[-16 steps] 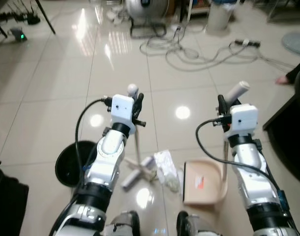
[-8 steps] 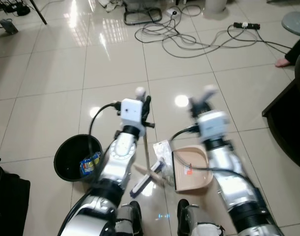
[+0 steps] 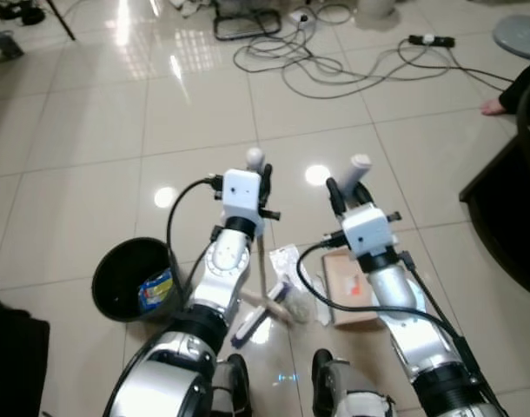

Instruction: Sweep floor

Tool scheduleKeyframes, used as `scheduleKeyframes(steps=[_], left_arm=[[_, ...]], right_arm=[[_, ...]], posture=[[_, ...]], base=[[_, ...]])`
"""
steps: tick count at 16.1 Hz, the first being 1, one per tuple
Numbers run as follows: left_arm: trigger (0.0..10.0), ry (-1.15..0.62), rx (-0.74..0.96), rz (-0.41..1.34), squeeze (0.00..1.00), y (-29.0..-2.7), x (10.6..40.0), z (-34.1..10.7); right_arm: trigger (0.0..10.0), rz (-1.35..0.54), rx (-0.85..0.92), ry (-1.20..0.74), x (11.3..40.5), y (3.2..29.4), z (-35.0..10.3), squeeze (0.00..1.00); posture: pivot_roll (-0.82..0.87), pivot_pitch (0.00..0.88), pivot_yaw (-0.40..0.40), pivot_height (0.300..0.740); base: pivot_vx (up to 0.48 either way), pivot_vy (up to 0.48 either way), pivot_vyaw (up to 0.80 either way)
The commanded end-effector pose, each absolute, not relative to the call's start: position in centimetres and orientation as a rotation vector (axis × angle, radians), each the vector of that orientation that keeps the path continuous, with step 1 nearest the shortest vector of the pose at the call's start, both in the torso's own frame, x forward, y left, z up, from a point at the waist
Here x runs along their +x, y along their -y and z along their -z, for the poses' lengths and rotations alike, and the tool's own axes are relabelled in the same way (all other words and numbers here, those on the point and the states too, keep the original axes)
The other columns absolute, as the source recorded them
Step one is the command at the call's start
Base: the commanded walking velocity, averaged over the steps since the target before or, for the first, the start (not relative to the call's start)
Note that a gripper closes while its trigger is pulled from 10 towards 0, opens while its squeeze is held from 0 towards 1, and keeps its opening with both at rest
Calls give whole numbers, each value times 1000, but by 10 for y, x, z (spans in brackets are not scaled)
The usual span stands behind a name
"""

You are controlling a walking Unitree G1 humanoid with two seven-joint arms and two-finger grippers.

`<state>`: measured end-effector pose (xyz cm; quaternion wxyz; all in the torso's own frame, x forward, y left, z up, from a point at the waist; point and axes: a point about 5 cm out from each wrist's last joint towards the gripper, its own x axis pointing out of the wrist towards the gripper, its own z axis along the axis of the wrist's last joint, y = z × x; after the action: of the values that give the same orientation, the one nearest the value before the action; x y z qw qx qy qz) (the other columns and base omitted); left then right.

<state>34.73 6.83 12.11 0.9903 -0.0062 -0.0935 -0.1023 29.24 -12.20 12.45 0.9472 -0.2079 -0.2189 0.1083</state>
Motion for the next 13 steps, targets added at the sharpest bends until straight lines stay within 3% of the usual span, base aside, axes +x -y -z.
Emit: scheduleKeyframes(steps=[1, 7, 13], left_arm=[[10000, 161, -8, 183, 0, -72, 345, -112], [10000, 134, -75, 107, 0, -76, 350, -113], [10000, 91, -378, 1, 0, -63, 361, -133]], right_arm=[[10000, -229, -414, 494, 288, 121, -131, 0], [10000, -251, -345, 459, 285, 96, -117, 0], [10000, -249, -318, 405, 285, 83, -104, 0]], posture=[[-33, 295, 71, 740], [-13, 291, 81, 740], [16, 288, 85, 740]], base=[[0, 0, 0], [0, 0, 0], [0, 0, 0]])
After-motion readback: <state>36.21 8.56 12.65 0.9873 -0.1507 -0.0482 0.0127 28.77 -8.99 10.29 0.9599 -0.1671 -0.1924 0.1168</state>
